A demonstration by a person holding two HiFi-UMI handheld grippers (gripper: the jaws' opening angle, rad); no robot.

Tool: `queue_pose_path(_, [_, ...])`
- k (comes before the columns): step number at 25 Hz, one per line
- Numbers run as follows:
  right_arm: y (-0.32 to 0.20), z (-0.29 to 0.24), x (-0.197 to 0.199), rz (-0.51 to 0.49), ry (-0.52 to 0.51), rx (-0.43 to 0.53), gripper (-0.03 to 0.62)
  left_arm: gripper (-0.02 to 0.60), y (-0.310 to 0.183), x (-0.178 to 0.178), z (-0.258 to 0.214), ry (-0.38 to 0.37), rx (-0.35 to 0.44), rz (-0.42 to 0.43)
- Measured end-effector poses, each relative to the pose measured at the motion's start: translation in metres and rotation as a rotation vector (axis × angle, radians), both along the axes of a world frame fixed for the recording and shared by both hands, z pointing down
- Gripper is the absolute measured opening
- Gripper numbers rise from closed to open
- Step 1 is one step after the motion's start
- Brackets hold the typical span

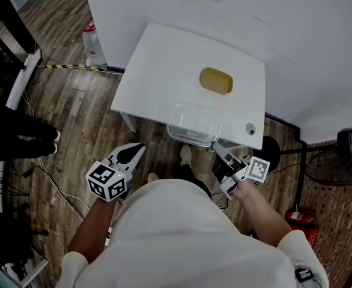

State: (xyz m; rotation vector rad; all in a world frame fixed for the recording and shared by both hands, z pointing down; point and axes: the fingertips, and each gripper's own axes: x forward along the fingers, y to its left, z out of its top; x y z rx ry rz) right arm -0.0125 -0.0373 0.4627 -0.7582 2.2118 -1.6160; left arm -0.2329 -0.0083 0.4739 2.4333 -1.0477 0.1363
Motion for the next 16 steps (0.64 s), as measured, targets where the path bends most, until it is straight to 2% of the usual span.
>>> queue_pose_path(16, [-0.004,0.007,0.003,0.013,0.006,-0.005,0.044,0.018,-0.001,0.000,0.011,-0.007,-0.023,0.012])
